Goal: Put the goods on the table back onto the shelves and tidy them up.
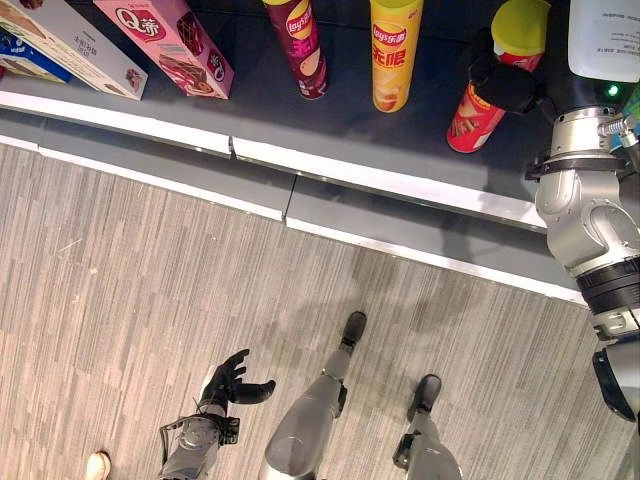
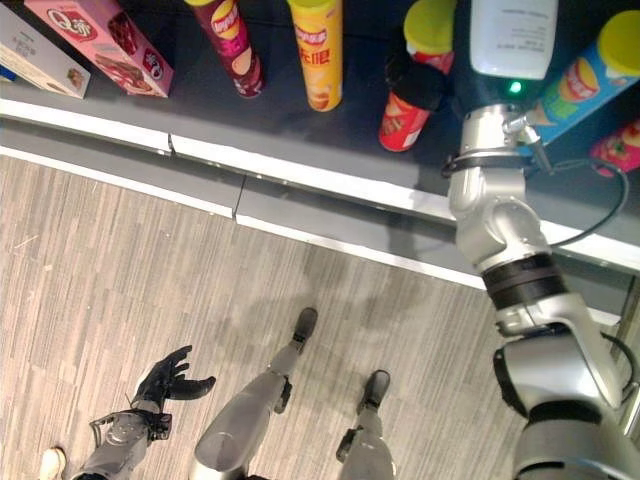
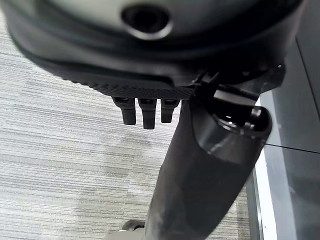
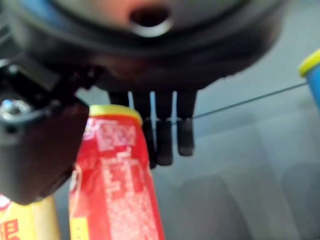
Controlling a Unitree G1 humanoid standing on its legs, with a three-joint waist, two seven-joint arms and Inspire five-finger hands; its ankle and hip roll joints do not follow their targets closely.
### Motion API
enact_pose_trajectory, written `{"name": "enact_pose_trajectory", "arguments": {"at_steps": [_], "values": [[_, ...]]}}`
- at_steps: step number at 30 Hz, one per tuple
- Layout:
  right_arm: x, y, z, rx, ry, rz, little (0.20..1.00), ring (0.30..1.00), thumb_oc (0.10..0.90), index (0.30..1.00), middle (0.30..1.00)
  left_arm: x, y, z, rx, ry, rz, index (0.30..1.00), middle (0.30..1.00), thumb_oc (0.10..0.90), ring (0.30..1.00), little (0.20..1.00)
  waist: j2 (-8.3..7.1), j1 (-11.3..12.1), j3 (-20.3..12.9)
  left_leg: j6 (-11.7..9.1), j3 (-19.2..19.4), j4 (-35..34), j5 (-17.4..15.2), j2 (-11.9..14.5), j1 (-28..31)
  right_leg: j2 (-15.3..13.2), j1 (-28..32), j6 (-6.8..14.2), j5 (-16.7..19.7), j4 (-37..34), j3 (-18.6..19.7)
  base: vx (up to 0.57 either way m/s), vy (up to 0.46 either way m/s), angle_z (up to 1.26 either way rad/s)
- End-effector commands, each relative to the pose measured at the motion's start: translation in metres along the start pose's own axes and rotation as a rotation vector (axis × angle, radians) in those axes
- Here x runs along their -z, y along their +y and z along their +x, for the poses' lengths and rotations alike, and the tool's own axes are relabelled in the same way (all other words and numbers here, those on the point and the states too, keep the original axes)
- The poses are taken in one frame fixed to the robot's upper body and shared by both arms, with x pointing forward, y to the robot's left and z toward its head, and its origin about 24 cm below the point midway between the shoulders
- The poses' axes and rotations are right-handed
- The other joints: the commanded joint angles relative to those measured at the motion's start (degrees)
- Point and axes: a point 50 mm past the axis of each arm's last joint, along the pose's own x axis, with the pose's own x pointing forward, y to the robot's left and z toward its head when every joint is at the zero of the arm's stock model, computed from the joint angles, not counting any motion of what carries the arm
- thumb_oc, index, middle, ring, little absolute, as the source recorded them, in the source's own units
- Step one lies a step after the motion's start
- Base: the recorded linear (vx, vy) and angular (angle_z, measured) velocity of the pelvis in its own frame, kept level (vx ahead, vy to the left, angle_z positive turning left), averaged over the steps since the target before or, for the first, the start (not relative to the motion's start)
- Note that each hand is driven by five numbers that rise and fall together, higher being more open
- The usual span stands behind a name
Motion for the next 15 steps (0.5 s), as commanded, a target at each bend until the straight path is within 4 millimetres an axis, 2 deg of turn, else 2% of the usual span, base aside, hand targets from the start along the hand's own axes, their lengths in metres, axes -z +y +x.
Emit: {"name": "enact_pose_trajectory", "arguments": {"at_steps": [1,15], "values": [[-0.006,-0.051,0.039,0.249,-0.074,-0.049,0.3,0.3,0.4,0.3,0.3,0.004,0.012,-0.003,-0.034,-0.004,0.039,0.9,0.9,0.8,0.9,0.9,-2.14,1.5,-4.78,-3.37,-0.48,2.29,-7.93,2.4,0.44,-5.02,1.41,3.77,3.01,0.99,-0.93,0.0,0.0,0.0],[0.005,-0.048,0.044,0.231,-0.031,-0.105,0.3,0.3,0.4,0.3,0.3,0.001,0.011,-0.003,-0.026,-0.017,0.052,0.9,0.9,0.8,0.9,0.9,-2.02,1.71,-4.56,-3.42,-0.92,2.66,-8.02,2.31,0.0,-5.06,1.36,3.82,2.72,1.08,-1.19,0.0,0.0,0.0]]}}
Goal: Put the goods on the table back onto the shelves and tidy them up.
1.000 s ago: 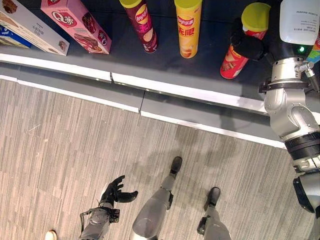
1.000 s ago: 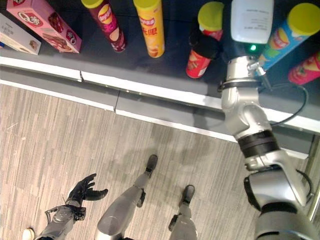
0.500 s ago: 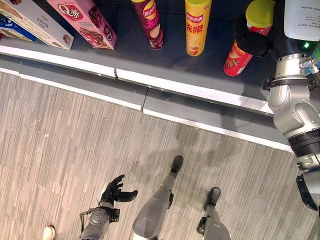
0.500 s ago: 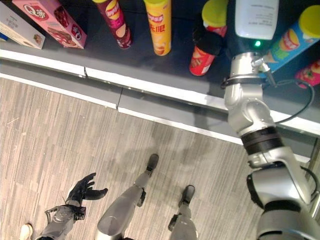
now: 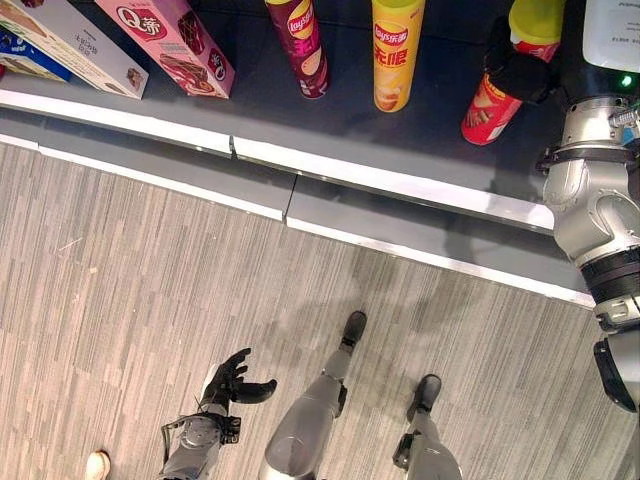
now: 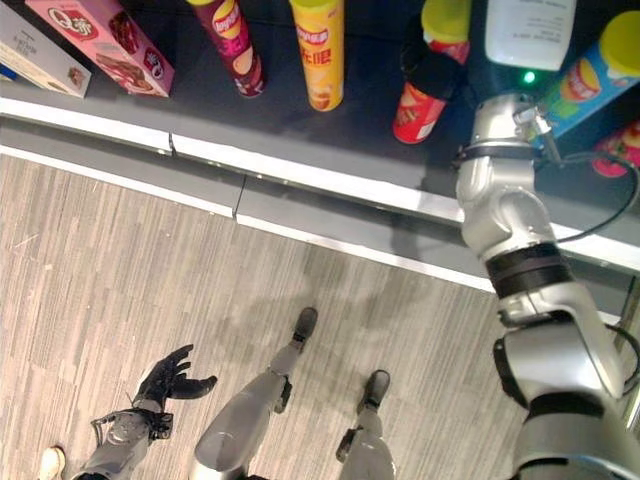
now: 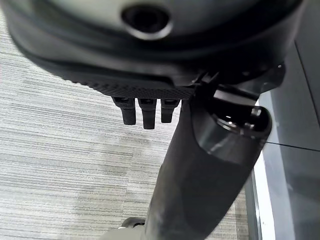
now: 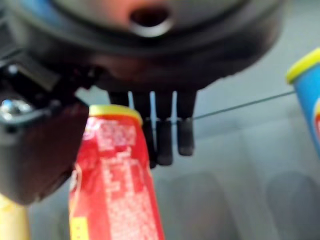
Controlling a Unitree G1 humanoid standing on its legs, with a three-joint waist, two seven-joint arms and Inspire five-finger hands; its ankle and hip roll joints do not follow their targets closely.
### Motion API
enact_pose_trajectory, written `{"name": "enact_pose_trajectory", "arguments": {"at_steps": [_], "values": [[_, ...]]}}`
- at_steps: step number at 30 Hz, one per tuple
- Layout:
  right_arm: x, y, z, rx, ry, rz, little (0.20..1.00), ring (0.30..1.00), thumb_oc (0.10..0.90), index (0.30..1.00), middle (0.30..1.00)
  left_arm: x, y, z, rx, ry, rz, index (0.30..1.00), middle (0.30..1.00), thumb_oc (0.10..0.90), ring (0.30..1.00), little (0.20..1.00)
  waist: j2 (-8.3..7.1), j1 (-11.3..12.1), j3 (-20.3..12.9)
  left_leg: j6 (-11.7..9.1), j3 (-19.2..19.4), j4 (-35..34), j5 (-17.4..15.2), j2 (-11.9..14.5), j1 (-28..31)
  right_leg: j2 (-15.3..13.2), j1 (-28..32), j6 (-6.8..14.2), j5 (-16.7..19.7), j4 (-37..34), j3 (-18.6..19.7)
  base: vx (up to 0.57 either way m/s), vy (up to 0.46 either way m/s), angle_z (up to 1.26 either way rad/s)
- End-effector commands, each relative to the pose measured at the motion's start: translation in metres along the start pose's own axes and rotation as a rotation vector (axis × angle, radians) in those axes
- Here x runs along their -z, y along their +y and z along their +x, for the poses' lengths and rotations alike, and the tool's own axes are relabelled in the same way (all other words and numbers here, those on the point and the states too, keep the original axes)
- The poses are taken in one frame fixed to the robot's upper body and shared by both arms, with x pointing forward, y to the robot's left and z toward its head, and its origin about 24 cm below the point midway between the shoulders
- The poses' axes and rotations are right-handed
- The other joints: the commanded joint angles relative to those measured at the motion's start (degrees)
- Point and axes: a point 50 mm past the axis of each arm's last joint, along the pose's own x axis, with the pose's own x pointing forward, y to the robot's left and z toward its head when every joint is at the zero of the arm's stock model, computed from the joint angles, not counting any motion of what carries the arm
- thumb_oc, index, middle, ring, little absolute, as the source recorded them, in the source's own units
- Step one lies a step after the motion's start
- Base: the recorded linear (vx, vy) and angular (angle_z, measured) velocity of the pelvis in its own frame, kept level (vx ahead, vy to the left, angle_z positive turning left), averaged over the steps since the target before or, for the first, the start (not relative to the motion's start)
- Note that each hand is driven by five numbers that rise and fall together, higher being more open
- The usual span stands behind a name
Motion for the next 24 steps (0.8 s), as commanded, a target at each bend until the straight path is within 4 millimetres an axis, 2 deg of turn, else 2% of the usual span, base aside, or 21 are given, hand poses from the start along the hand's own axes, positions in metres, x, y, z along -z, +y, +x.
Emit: {"name": "enact_pose_trajectory", "arguments": {"at_steps": [1,10,11,12,13,14,24], "values": [[-0.007,-0.046,0.033,0.212,-0.083,-0.047,0.3,0.3,0.4,0.3,0.3,0.003,0.016,-0.003,-0.047,-0.006,0.038,0.9,0.9,0.8,0.9,0.9,-1.98,1.75,-4.56,-3.4,-0.72,2.66,-8.09,2.33,0.03,-5.09,1.36,3.78,2.72,1.07,-0.97,0.0,0.0,0.0],[-0.004,-0.042,0.031,0.201,-0.065,-0.041,0.3,0.3,0.4,0.3,0.3,0.001,0.016,-0.003,-0.048,-0.014,0.042,0.9,0.9,0.8,0.9,0.9,-1.92,1.75,-4.61,-3.37,-0.79,3.0,-8.2,2.24,-0.34,-5.02,1.27,3.71,2.7,1.02,-1.1,0.0,0.0,0.0],[-0.003,-0.041,0.03,0.198,-0.061,-0.037,0.531,0.531,0.554,0.531,0.531,0.001,0.015,-0.003,-0.046,-0.013,0.042,0.9,0.9,0.8,0.9,0.9,-1.93,1.76,-4.64,-3.38,-0.75,2.98,-8.16,2.27,-0.36,-5.01,1.27,3.74,2.71,0.99,-1.2,0.0,0.0,0.0],[-0.003,-0.041,0.029,0.197,-0.058,-0.034,0.599,0.599,0.599,0.599,0.599,0.002,0.015,-0.003,-0.047,-0.012,0.042,0.9,0.9,0.8,0.9,0.9,-1.95,1.76,-4.66,-3.38,-0.8,2.98,-8.17,2.29,-0.35,-5.0,1.29,3.73,2.66,1.05,-1.22,0.0,0.0,0.0],[-0.003,-0.04,0.029,0.195,-0.056,-0.031,0.815,0.815,0.744,0.815,0.815,0.002,0.015,-0.003,-0.047,-0.011,0.043,0.9,0.9,0.8,0.9,0.9,-1.98,1.75,-4.66,-3.38,-0.83,2.97,-8.2,2.33,-0.33,-4.98,1.29,3.74,2.62,1.05,-1.17,0.0,0.0,0.0],[-0.004,-0.039,0.028,0.196,-0.052,-0.023,0.9,0.9,0.8,0.9,0.9,0.001,0.015,-0.002,-0.046,-0.013,0.044,0.9,0.9,0.8,0.9,0.9,-1.99,1.69,-4.64,-3.38,-0.85,3.02,-8.21,2.37,-0.33,-4.96,1.3,3.67,2.54,1.11,-1.23,0.0,0.0,0.0],[0.0,-0.032,0.025,0.177,-0.012,0.005,0.9,0.9,0.8,0.9,0.9,0.0,0.014,-0.002,-0.039,-0.014,0.053,0.9,0.9,0.8,0.9,0.9,-1.93,1.4,-4.76,-3.39,-0.83,3.05,-8.39,2.42,-0.01,-4.91,1.33,3.64,2.44,1.29,-1.1,0.0,0.0,0.0]]}}
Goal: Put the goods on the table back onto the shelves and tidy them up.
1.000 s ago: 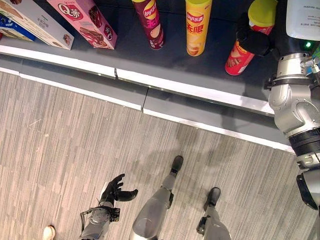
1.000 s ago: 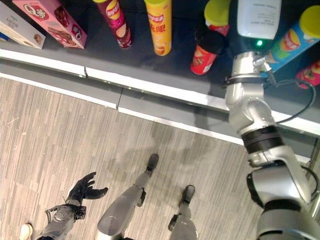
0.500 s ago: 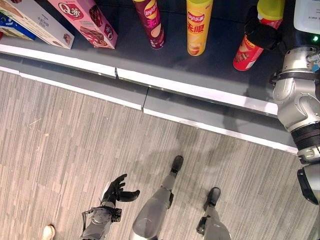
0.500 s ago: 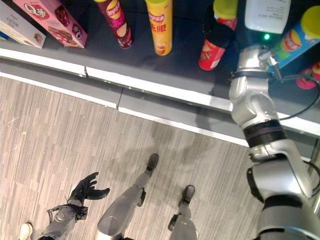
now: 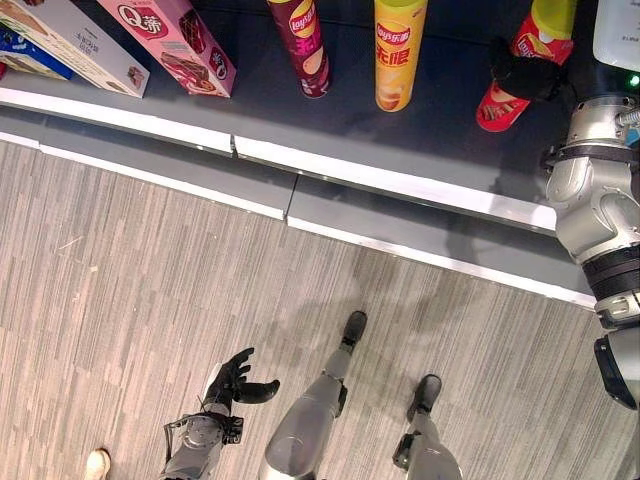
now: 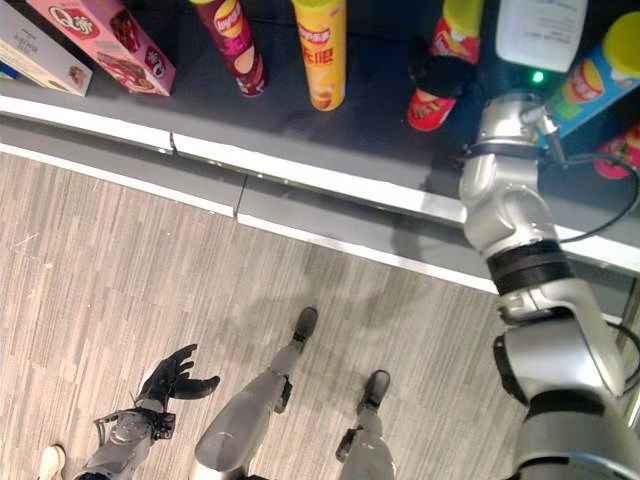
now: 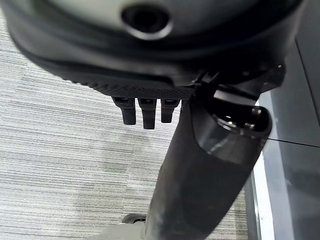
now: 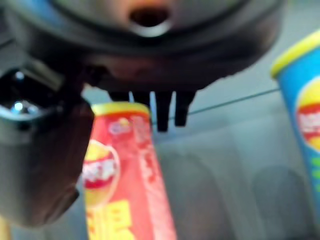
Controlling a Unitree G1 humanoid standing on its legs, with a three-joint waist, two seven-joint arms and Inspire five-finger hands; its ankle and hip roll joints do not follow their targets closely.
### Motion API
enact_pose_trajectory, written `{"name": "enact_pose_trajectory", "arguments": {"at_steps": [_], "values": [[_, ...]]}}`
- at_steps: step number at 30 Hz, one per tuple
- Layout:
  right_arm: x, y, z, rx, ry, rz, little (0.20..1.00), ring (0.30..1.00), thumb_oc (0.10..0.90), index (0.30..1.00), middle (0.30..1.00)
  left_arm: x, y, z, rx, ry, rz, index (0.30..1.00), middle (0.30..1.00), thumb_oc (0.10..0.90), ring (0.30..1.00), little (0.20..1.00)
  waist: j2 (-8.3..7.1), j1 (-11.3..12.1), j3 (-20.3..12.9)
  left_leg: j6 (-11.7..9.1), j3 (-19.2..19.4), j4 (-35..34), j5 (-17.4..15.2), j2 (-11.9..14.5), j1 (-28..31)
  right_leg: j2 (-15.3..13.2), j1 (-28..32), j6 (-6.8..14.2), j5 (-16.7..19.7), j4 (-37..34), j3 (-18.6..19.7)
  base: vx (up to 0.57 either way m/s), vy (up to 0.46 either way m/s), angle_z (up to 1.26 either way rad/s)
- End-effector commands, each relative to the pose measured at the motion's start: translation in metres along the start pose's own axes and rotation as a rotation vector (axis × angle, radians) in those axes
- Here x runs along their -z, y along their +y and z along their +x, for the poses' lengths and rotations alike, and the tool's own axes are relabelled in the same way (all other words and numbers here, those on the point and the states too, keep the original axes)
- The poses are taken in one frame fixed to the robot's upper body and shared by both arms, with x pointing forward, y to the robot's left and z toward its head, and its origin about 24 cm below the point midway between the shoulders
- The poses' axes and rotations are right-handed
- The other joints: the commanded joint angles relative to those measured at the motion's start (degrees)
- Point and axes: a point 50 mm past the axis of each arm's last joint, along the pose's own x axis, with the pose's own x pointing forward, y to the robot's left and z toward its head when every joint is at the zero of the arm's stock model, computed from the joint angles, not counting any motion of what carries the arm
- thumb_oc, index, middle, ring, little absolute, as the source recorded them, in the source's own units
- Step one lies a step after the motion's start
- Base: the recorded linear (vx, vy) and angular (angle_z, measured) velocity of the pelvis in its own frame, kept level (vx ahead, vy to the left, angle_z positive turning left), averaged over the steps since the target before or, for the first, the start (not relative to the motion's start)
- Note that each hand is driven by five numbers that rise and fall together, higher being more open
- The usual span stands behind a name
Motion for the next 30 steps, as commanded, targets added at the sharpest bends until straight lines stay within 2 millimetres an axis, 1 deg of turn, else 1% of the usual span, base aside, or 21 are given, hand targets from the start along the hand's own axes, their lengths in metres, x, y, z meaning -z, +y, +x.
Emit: {"name": "enact_pose_trajectory", "arguments": {"at_steps": [1,6,9,15,16,17,18,19,21,22,23,25,26,28,29,30], "values": [[-0.011,-0.035,0.025,0.188,-0.073,0.002,0.9,0.9,0.8,0.9,0.9,0.001,0.015,-0.002,-0.046,-0.01,0.05,0.9,0.9,0.8,0.9,0.9,-1.99,1.4,-4.73,-3.39,-0.56,3.07,-8.42,2.48,0.14,-4.86,1.37,3.56,2.5,1.3,-0.51,0.0,0.0,0.0],[-0.016,-0.037,0.024,0.207,-0.082,0.042,0.9,0.9,0.8,0.9,0.9,0.0,0.015,-0.001,-0.044,-0.01,0.057,0.9,0.9,0.8,0.9,0.9,-2.18,1.0,-4.89,-3.32,-0.54,3.24,-8.64,2.58,0.58,-4.7,1.56,3.48,2.28,1.46,-0.28,-0.01,-0.005,0.02],[-0.027,-0.052,0.019,0.284,-0.138,0.106,0.9,0.9,0.8,0.9,0.9,0.004,0.016,-0.002,-0.046,0.011,0.071,0.9,0.9,0.8,0.9,0.9,-2.59,0.45,-5.34,-3.3,-0.24,2.97,-8.82,2.87,1.36,-4.54,1.85,3.37,2.15,1.54,-0.06,0.0,0.0,0.0],[-0.041,-0.062,0.004,0.33,-0.201,0.225,0.9,0.9,0.8,0.9,0.9,0.01,0.021,-0.002,-0.061,0.047,0.087,0.9,0.9,0.8,0.9,0.9,-3.42,-0.65,-5.99,-3.52,0.57,2.48,-8.75,3.63,2.53,-3.95,2.01,3.17,2.17,1.12,0.38,-0.01,-0.01,0.0],[-0.047,-0.061,-0.007,0.33,-0.214,0.287,0.9,0.9,0.8,0.9,0.9,0.013,0.022,-0.002,-0.067,0.069,0.094,0.9,0.9,0.8,0.9,0.9,-3.73,-1.36,-6.32,-3.73,0.97,1.77,-8.32,4.0,3.06,-3.68,2.04,3.09,2.21,0.94,0.49,-0.05,-0.034,-0.06],[-0.051,-0.058,-0.023,0.301,-0.231,0.357,0.9,0.9,0.8,0.9,0.9,0.017,0.023,-0.003,-0.072,0.089,0.099,0.9,0.9,0.8,0.9,0.9,-4.09,-2.07,-6.73,-3.89,1.22,0.98,-7.9,4.3,3.65,-3.53,2.23,3.03,2.22,0.93,0.37,-0.02,-0.019,-0.1],[-0.054,-0.046,-0.046,0.212,-0.224,0.471,0.9,0.9,0.8,0.9,0.9,0.022,0.022,-0.004,-0.071,0.118,0.113,0.9,0.9,0.8,0.9,0.9,-4.48,-3.53,-7.32,-4.03,1.6,0.53,-7.8,4.73,4.23,-3.5,2.57,2.97,2.13,1.23,0.2,0.0,-0.002,-0.13],[-0.054,-0.046,-0.046,0.212,-0.224,0.471,0.9,0.9,0.8,0.9,0.9,0.022,0.022,-0.004,-0.071,0.118,0.113,0.9,0.9,0.8,0.9,0.9,-4.48,-3.53,-7.32,-4.03,1.6,0.53,-7.8,4.73,4.23,-3.5,2.57,2.97,2.13,1.23,0.2,0.02,0.014,-0.05],[-0.052,-0.032,-0.077,0.082,-0.186,0.601,0.9,0.9,0.8,0.9,0.9,0.029,0.024,-0.006,-0.067,0.149,0.138,0.9,0.9,0.8,0.9,0.9,-5.2,-4.96,-8.28,-4.01,2.02,0.15,-7.87,4.95,5.31,-3.6,3.33,3.06,2.39,1.35,-0.2,0.07,0.059,-0.03],[-0.037,-0.016,-0.116,-0.103,-0.102,0.713,0.9,0.9,0.8,0.9,0.9,0.039,0.033,-0.011,-0.083,0.189,0.168,0.9,0.9,0.8,0.9,0.9,-6.39,-7.68,-9.33,-3.7,3.45,0.09,-8.68,5.28,7.39,-3.67,4.18,3.26,2.71,1.89,0.19,0.09,0.082,-0.09],[-0.036,-0.016,-0.117,-0.105,-0.1,0.714,0.9,0.9,0.8,0.9,0.9,0.04,0.033,-0.012,-0.082,0.191,0.17,0.9,0.9,0.8,0.9,0.9,-6.46,-7.57,-9.37,-3.68,3.5,0.09,-8.73,5.26,7.52,-3.7,4.3,3.27,2.68,1.87,0.22,0.1,0.097,-0.09],[-0.022,-0.001,-0.144,-0.189,0.016,0.742,0.9,0.9,0.8,0.9,0.9,0.047,0.04,-0.015,-0.123,0.225,0.16,0.9,0.9,0.8,0.9,0.9,-7.42,-9.68,-9.83,-3.19,4.74,0.09,-9.58,5.43,9.26,-3.83,4.32,3.36,3.22,2.3,1.37,0.05,0.1,-0.2],[-0.015,0.003,-0.154,-0.219,0.057,0.732,0.9,0.9,0.8,0.9,0.9,0.048,0.041,-0.015,-0.133,0.229,0.15,0.9,0.9,0.8,0.9,0.9,-7.89,-10.41,-10.04,-2.97,5.67,0.09,-10.05,5.43,10.04,-3.84,4.24,3.43,3.54,2.13,2.4,0.05,0.146,-0.37],[-0.005,0.008,-0.169,-0.262,0.115,0.72,0.9,0.9,0.8,0.9,0.9,0.052,0.045,-0.016,-0.158,0.252,0.146,0.9,0.9,0.8,0.9,0.9,-8.81,-12.22,-10.78,-2.37,7.79,0.09,-11.11,5.52,11.52,-4.03,3.73,3.85,5.17,1.27,4.29,0.07,0.201,-0.66],[0.006,0.006,-0.179,-0.276,0.148,0.688,0.9,0.9,0.8,0.9,0.9,0.057,0.047,-0.018,-0.169,0.277,0.14,0.9,0.9,0.8,0.9,0.9,-9.48,-13.95,-11.46,-1.71,9.71,0.09,-12.33,5.45,13.11,-4.23,3.16,4.26,6.78,0.81,6.31,0.08,0.183,-0.63],[0.006,0.006,-0.179,-0.276,0.148,0.688,0.9,0.9,0.8,0.9,0.9,0.057,0.047,-0.018,-0.169,0.277,0.14,0.9,0.9,0.8,0.9,0.9,-9.48,-13.95,-11.46,-1.71,9.71,0.09,-12.33,5.45,13.11,-4.23,3.16,4.26,6.78,0.81,6.31,0.04,0.215,-0.95]]}}
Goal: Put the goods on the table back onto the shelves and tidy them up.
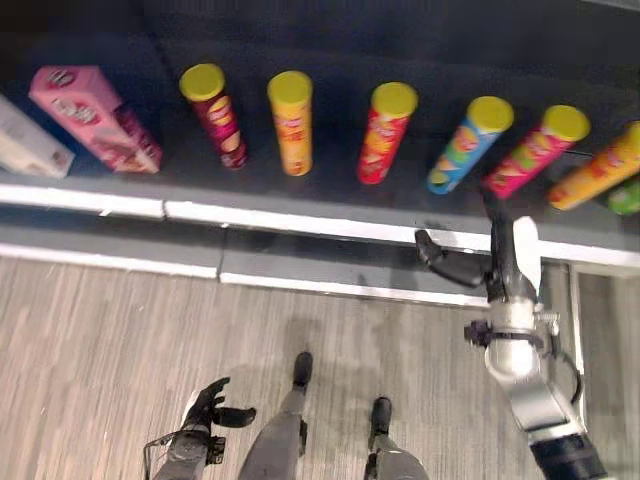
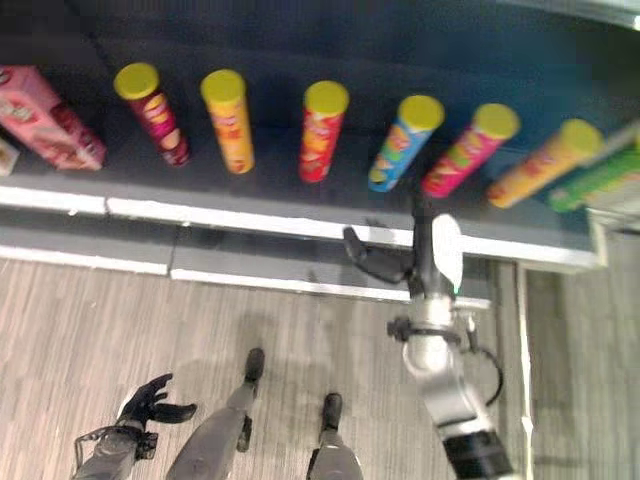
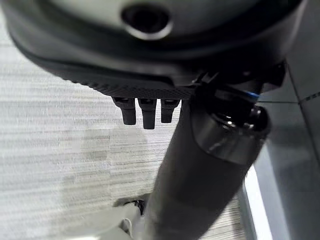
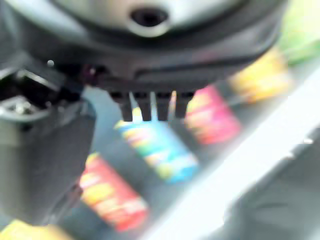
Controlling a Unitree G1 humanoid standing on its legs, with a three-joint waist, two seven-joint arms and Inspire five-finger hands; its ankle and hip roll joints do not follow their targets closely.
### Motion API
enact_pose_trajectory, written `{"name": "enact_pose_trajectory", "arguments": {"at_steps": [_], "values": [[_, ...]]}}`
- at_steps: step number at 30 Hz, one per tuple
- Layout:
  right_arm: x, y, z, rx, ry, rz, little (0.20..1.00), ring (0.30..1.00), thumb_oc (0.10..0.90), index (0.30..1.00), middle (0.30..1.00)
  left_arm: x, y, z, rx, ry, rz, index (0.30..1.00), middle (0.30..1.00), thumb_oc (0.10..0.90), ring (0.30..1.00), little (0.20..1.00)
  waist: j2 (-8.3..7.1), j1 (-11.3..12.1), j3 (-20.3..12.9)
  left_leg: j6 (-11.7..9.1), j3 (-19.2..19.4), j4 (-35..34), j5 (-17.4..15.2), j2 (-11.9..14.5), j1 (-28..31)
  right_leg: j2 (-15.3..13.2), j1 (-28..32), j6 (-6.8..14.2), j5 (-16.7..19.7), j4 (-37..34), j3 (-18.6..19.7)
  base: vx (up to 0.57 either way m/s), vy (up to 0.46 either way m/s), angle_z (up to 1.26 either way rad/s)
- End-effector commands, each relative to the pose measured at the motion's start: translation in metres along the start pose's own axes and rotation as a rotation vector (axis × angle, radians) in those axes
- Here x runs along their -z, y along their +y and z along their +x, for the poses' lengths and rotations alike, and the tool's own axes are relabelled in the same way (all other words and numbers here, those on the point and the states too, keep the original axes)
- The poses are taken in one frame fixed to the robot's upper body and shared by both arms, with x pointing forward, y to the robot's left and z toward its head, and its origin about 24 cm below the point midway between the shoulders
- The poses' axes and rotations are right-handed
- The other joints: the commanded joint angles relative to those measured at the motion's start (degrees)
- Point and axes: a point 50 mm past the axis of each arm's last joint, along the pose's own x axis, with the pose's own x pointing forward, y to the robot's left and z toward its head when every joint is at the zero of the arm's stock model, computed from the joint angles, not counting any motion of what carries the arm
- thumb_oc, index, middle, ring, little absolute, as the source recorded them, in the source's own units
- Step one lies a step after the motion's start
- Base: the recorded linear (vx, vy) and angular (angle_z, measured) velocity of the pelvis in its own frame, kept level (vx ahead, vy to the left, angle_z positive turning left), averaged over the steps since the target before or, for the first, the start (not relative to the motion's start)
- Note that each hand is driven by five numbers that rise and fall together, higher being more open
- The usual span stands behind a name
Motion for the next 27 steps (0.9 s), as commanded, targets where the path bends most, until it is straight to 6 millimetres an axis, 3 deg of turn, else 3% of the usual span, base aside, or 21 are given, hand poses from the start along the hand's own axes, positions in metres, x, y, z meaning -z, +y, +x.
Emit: {"name": "enact_pose_trajectory", "arguments": {"at_steps": [1,3,4,6,9,11,15,19,23,24,25,26,27], "values": [[-0.041,-0.045,0.031,0.169,-0.253,0.004,0.9,0.9,0.8,0.9,0.9,0.012,0.015,-0.002,-0.047,0.022,0.072,0.9,0.9,0.8,0.9,0.9,0.39,-1.03,-5.8,-2.33,3.9,0.16,-9.99,4.7,5.22,-3.09,-3.25,4.94,8.1,0.55,1.67,-0.03,0.174,-1.17],[-0.037,-0.048,0.03,0.219,-0.227,0.059,0.9,0.9,0.8,0.9,0.9,0.006,0.018,-0.001,-0.058,0.002,0.067,0.9,0.9,0.8,0.9,0.9,-0.12,-1.96,-5.06,-2.33,8.67,0.16,-10.46,6.29,6.93,-3.16,-5.57,5.41,10.84,2.14,1.08,-0.04,0.078,-2.23],[-0.034,-0.058,0.029,0.257,-0.22,0.068,0.9,0.9,0.8,0.9,0.9,0.013,0.027,-0.004,-0.083,0.021,0.031,0.9,0.9,0.8,0.9,0.9,-0.38,-0.11,-5.87,-4.37,16.46,0.44,-10.95,11.56,10.09,-6.94,-2.57,5.28,9.97,1.95,-14.93,-0.01,-0.108,-2.3],[-0.032,-0.062,0.028,0.267,-0.212,0.053,0.9,0.9,0.8,0.9,0.9,0.017,0.029,-0.006,-0.087,0.032,0.024,0.9,0.9,0.8,0.9,0.9,-1.04,0.52,-5.97,-4.45,18.51,0.81,-10.23,11.94,10.36,-7.6,-2.32,4.96,10.76,2.06,-17.02,-0.06,-0.142,-2.27],[-0.022,-0.077,0.024,0.299,-0.177,-0.013,0.9,0.9,0.8,0.9,0.9,0.025,0.029,-0.007,-0.082,0.065,0.013,0.9,0.9,0.8,0.9,0.9,-2.38,0.96,-7.36,-5.32,20.47,1.64,-9.83,12.91,11.4,-7.13,-0.94,4.78,9.19,1.19,-17.1,0.03,-0.195,-0.93],[-0.016,-0.093,0.021,0.326,-0.159,-0.087,0.9,0.9,0.8,0.9,0.9,0.03,0.026,-0.009,-0.068,0.079,0.005,0.9,0.9,0.8,0.9,0.9,-2.46,0.31,-8.17,-6.48,20.73,2.11,-9.22,14.73,12.37,-5.62,-0.18,4.17,6.61,1.44,-16.21,0.09,-0.271,-0.04],[-0.015,-0.121,0.016,0.381,-0.171,-0.181,0.9,0.9,0.8,0.9,0.9,0.03,0.019,-0.011,-0.03,0.073,-0.019,0.9,0.9,0.8,0.9,0.9,-1.36,-1.66,-8.98,-9.02,20.64,2.48,-6.71,19.67,13.95,-0.72,1.46,1.66,1.7,2.5,-14.72,0.05,-0.339,0.01],[-0.02,-0.14,0.016,0.426,-0.202,-0.219,0.9,0.9,0.8,0.9,0.9,0.029,0.015,-0.012,-0.006,0.06,-0.036,0.9,0.9,0.8,0.9,0.9,-0.55,-3.2,-9.54,-10.32,21.2,5.33,-4.17,23.97,14.43,4.31,3.54,-1.21,-1.55,1.81,-13.49,0.04,-0.317,-0.06],[-0.024,-0.149,0.017,0.439,-0.219,-0.221,0.9,0.9,0.8,0.9,0.9,0.028,0.013,-0.012,0.01,0.056,-0.041,0.9,0.9,0.8,0.9,0.9,-0.01,-3.65,-9.43,-10.93,20.03,10.62,-3.69,26.17,14.56,7.23,5.72,-2.96,-4.19,1.53,-12.12,0.04,-0.247,-0.17],[-0.029,-0.146,0.025,0.415,-0.237,-0.186,0.9,0.9,0.8,0.9,0.9,0.025,0.012,-0.012,0.013,0.039,-0.055,0.9,0.9,0.8,0.9,0.9,-0.63,-2.29,-8.46,-7.6,14.89,15.26,-6.09,22.39,11.62,7.44,4.93,-4.16,-3.87,1.73,-11.14,-0.07,-0.207,-0.4],[-0.031,-0.143,0.029,0.399,-0.248,-0.17,0.9,0.9,0.8,0.9,0.9,0.028,0.01,-0.013,0.018,0.045,-0.061,0.9,0.9,0.8,0.9,0.9,-1.18,-0.97,-8.01,-5.64,9.89,16.2,-10.29,17.4,9.69,7.38,5.03,-4.26,-3.84,1.66,-9.78,0.08,-0.313,-0.71],[-0.041,-0.143,0.038,0.407,-0.286,-0.12,0.9,0.9,0.8,0.9,0.9,0.033,0.002,-0.015,0.046,0.062,-0.056,0.9,0.9,0.8,0.9,0.9,-0.74,1.12,-7.88,-4.15,3.38,13.4,-12.2,8.63,7.31,8.62,6.13,-4.2,-3.31,0.86,-7.06,0.15,-0.176,-0.82],[-0.041,-0.143,0.039,0.408,-0.287,-0.119,0.9,0.9,0.8,0.9,0.9,0.032,0.002,-0.015,0.046,0.061,-0.056,0.9,0.9,0.8,0.9,0.9,-0.81,1.05,-7.94,-4.07,3.36,13.22,-11.83,8.48,7.15,8.48,5.94,-4.17,-3.15,0.83,-7.12,0.18,-0.122,-1.0]]}}
